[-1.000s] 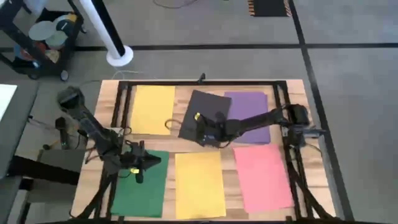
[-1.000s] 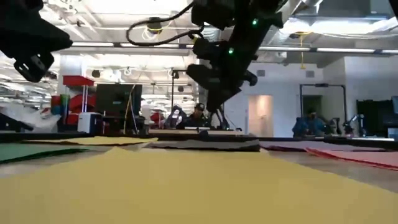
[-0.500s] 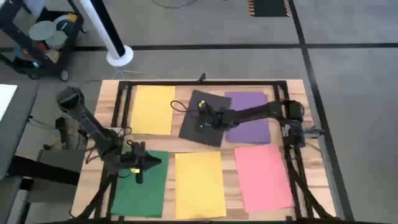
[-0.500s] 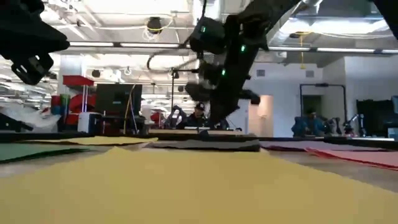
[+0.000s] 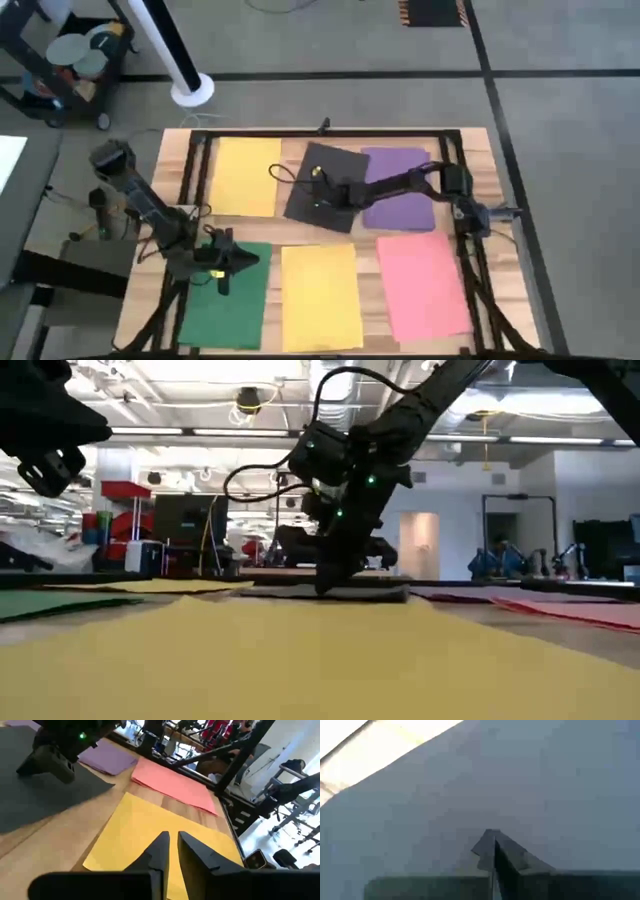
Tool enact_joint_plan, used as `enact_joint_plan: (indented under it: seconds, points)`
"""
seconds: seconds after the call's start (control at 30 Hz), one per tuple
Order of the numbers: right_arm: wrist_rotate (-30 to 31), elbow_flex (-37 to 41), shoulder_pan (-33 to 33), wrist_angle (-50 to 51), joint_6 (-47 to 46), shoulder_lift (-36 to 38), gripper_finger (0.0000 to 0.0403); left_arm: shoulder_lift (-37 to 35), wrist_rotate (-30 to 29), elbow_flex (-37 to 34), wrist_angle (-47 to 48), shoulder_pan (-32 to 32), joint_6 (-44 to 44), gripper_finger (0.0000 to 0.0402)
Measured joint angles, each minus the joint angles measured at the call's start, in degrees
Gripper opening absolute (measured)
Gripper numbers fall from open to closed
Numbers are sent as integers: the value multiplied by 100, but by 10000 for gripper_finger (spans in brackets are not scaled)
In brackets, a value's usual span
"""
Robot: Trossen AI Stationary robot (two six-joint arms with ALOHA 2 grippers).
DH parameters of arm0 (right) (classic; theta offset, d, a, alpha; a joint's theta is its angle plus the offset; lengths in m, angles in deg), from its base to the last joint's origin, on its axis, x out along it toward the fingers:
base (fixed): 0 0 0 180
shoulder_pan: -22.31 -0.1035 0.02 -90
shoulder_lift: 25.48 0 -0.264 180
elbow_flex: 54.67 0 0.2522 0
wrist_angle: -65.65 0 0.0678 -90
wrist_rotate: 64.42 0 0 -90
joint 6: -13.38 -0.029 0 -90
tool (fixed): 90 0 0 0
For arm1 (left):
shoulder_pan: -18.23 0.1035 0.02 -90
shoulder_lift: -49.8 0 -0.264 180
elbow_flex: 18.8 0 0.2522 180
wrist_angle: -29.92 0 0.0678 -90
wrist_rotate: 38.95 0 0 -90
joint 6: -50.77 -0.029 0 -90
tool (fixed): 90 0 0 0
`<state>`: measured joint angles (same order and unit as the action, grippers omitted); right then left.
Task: Organize paper
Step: Put the black paper on the top center of the table
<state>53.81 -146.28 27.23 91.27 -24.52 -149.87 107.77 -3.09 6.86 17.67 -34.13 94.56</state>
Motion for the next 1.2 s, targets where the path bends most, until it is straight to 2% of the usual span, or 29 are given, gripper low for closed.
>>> enact_joint_plan:
  seconds: [0.47,1.2]
  points:
    - [-232,13,-32,-122,1275,6,0,-2,1,0,6,0,0,36]
    - [-184,22,39,-216,1441,-11,0,-2,137,0,21,0,0,36]
